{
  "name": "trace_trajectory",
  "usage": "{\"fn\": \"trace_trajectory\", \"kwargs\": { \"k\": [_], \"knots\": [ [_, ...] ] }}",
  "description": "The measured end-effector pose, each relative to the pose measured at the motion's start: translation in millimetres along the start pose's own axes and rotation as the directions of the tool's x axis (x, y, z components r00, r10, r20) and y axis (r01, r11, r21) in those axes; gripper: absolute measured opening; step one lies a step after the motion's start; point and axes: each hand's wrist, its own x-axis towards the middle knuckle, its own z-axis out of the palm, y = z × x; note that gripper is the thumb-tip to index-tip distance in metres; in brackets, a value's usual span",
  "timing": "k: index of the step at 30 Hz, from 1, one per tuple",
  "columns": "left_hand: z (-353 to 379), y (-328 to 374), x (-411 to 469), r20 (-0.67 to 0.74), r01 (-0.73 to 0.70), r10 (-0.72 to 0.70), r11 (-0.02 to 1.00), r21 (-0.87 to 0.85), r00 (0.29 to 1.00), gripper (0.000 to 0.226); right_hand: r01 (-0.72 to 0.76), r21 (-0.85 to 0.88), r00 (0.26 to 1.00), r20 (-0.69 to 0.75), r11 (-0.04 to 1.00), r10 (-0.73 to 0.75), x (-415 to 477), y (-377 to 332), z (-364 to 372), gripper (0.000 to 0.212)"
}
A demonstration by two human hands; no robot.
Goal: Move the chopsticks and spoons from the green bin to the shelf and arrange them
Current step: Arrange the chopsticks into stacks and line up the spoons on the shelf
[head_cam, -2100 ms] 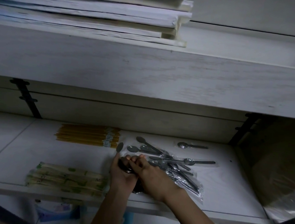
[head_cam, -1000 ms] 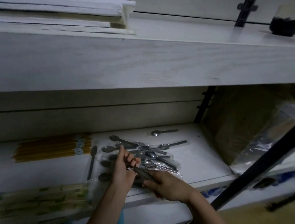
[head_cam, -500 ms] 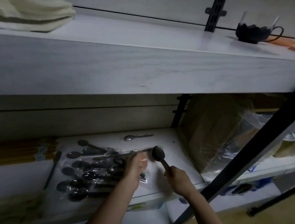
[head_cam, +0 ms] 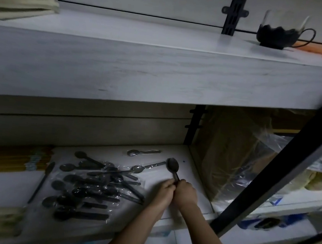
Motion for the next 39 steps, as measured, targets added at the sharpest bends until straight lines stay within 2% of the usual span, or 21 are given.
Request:
{"fn": "trace_trajectory", "kwargs": {
  "k": [4,12,26,31,34,39],
  "knots": [
    [3.9,-1.6,7.0,-0.030,-0.025,0.026,0.999,0.025,0.999,0.040,0.044,-0.041,0.996,-0.070,0.998,-0.047,1.7,2.4,1.6,0.025],
    [9.4,-6.4,14.7,-0.049,-0.035,0.033,0.999,-0.037,0.998,0.037,0.119,-0.013,0.979,-0.163,0.993,-0.119,0.0,19.0,5.4,0.023],
    [9.3,-4.0,9.9,-0.076,-0.115,0.126,0.984,0.140,0.989,0.035,0.253,0.085,0.945,-0.235,0.964,-0.227,-4.4,35.6,13.1,0.020],
    [6.1,1.7,3.3,-0.081,-0.204,0.222,0.961,0.188,0.972,0.031,0.268,0.119,0.946,-0.221,0.956,-0.238,-4.6,38.1,9.2,0.019],
    [-4.4,10.1,-8.6,-0.089,-0.251,0.278,0.939,0.237,0.957,0.026,0.311,0.123,0.927,-0.260,0.942,-0.271,-5.2,36.2,3.1,0.020],
    [-57.8,20.1,-38.3,-0.219,-0.328,0.394,0.901,0.285,0.892,0.039,0.459,0.155,0.862,-0.316,0.875,-0.396,-10.5,10.8,-5.2,0.027]
  ]
}}
